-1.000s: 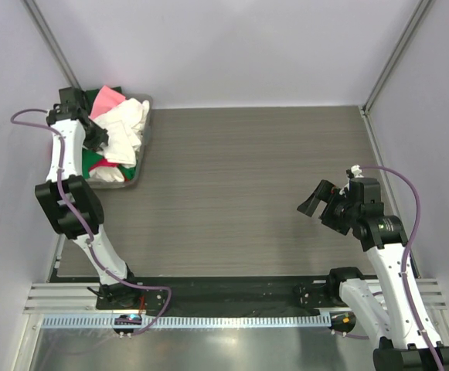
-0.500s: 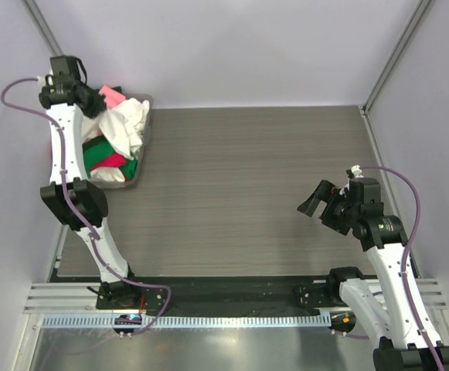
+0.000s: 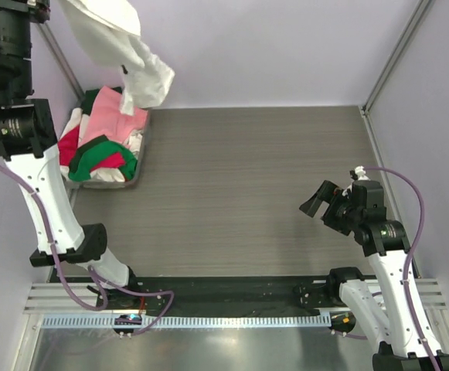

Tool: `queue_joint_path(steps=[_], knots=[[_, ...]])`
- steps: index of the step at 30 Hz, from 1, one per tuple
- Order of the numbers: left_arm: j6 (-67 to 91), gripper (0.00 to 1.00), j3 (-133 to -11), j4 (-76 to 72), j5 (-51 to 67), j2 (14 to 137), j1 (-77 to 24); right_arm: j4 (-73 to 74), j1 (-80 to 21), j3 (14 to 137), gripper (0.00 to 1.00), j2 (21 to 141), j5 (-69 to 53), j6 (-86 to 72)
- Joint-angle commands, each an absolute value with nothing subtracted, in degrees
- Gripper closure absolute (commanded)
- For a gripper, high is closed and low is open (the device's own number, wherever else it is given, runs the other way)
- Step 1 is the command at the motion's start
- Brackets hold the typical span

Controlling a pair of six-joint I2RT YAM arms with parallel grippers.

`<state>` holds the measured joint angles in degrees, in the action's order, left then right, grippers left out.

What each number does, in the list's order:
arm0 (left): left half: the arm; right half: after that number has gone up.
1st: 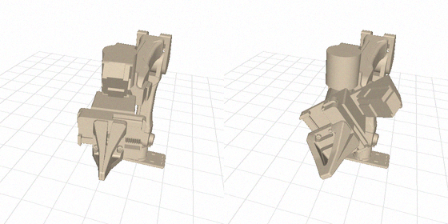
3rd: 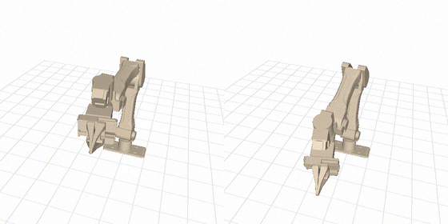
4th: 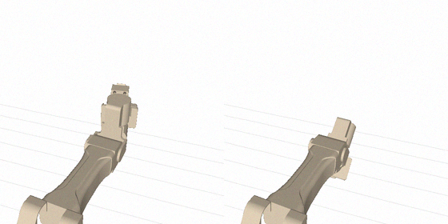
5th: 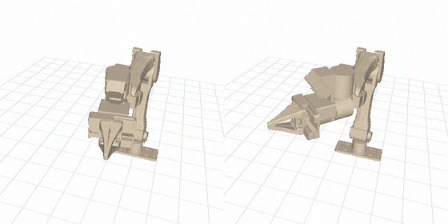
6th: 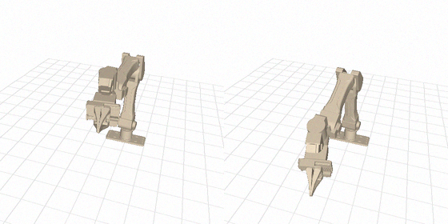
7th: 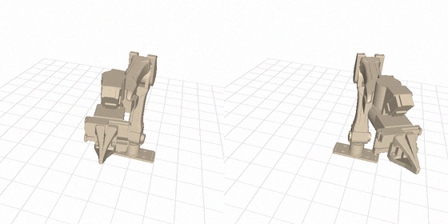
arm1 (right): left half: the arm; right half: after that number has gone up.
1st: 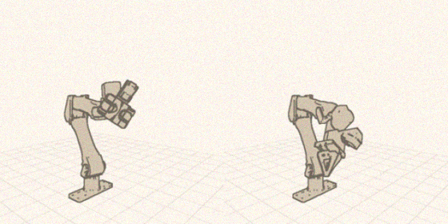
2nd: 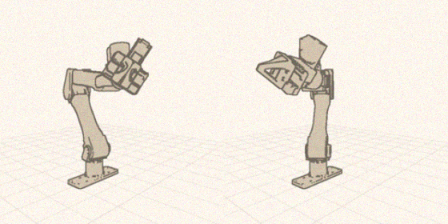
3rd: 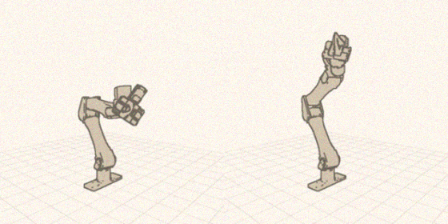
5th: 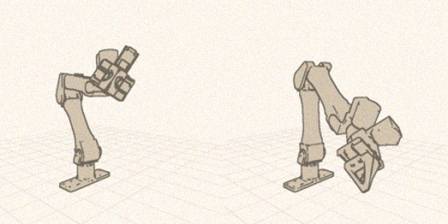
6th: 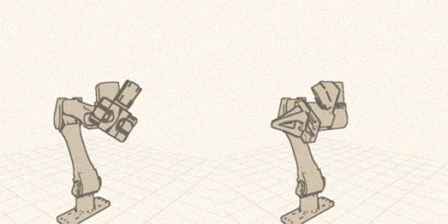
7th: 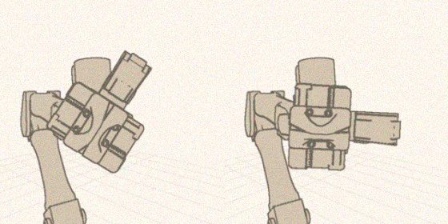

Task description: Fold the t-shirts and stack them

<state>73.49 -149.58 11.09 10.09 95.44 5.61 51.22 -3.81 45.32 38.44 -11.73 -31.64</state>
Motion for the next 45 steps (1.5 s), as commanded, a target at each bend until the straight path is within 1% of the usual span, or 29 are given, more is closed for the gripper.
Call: queue_joint_path(steps=[1,2,3,5,6,9,11,13,16,19,20,22,23,24,25,26,28,29,30,32,33,35,36,39,45], knots=[[84.45,1.00,-145.83,-1.76,23.01,96.07,3.09,49.48,-4.13,47.11,0.00,37.62,-9.15,-32.17],[84.81,1.00,-140.76,-1.15,24.42,95.37,1.68,49.48,-4.22,47.72,0.00,37.44,-8.44,-32.08],[84.90,1.00,-138.10,-1.06,26.43,94.06,-2.33,49.57,-4.13,49.03,0.00,37.09,-6.00,-32.17],[81.94,1.00,-134.31,-0.18,27.59,93.78,-7.27,49.75,-4.13,50.88,0.00,36.74,-3.18,-33.39],[80.26,1.00,-134.91,2.70,28.29,95.26,-12.86,49.83,-4.13,52.80,0.00,36.48,-1.16,-33.92],[74.63,1.00,-141.58,13.07,29.61,100.87,-22.02,50.10,-4.13,56.58,0.00,36.56,-0.26,-36.73],[74.36,1.00,-142.21,15.81,32.33,102.39,-24.86,50.36,-4.13,58.18,0.00,37.09,-1.05,-37.53],[73.83,1.00,-140.72,18.26,33.31,102.40,-25.31,50.62,-4.22,59.41,0.00,37.96,-4.37,-37.62],[70.32,1.00,-133.89,22.13,31.91,99.77,-24.79,51.76,-4.13,59.77,0.00,39.89,-10.95,-35.95],[68.29,1.00,-127.47,23.81,30.06,97.04,-23.03,52.99,-4.22,59.33,0.00,40.52,-14.40,-35.16],[68.12,0.99,-121.44,23.73,28.84,94.68,-21.55,53.43,-4.22,59.15,0.00,40.52,-14.94,-34.98],[67.94,0.99,-114.73,23.30,27.95,92.56,-19.52,54.31,-4.13,58.10,0.01,40.52,-15.20,-34.37],[68.03,0.99,-107.74,22.68,27.78,90.63,-17.16,54.40,-4.22,57.49,0.00,40.60,-15.47,-34.28],[68.29,0.99,-104.19,22.24,27.95,90.01,-15.75,54.40,-4.13,55.65,0.00,41.21,-16.51,-34.19],[69.07,0.98,-97.28,21.28,28.21,89.30,-14.34,54.23,-4.13,54.59,0.00,41.57,-17.13,-34.19],[69.43,0.96,-94.08,20.57,28.65,88.86,-11.54,54.05,-4.22,53.54,0.00,42.18,-17.75,-34.10],[69.52,0.87,-88.18,17.77,30.58,89.03,-8.98,53.27,-4.57,50.90,0.00,43.85,-18.02,-34.01],[68.56,0.80,-83.89,17.49,31.19,89.56,-6.88,52.91,-4.83,50.19,0.00,44.73,-17.58,-33.84],[67.86,0.70,-82.54,17.58,32.25,91.91,-5.90,52.56,-5.09,48.88,0.00,45.43,-17.14,-33.92],[65.66,0.59,-80.60,19.94,36.02,94.91,-4.05,50.46,-6.94,47.64,0.00,48.50,-16.44,-34.45],[63.13,0.49,-80.33,21.17,36.91,96.05,-3.70,49.67,-7.81,46.68,0.00,49.56,-15.57,-35.50],[60.66,0.43,-79.89,24.51,37.27,97.73,-3.60,47.64,-11.23,46.32,0.00,53.51,-11.97,-36.56],[58.73,0.38,-79.54,24.96,37.09,97.56,-3.60,47.03,-12.38,46.32,0.00,55.09,-10.56,-37.35],[53.82,0.31,-78.66,27.85,33.50,94.84,-3.60,44.30,-14.06,46.23,0.00,60.37,-7.30,-38.05],[44.22,0.29,-76.30,36.99,22.09,89.83,-3.60,41.05,-14.06,47.90,0.00,70.29,0.61,-38.06]])
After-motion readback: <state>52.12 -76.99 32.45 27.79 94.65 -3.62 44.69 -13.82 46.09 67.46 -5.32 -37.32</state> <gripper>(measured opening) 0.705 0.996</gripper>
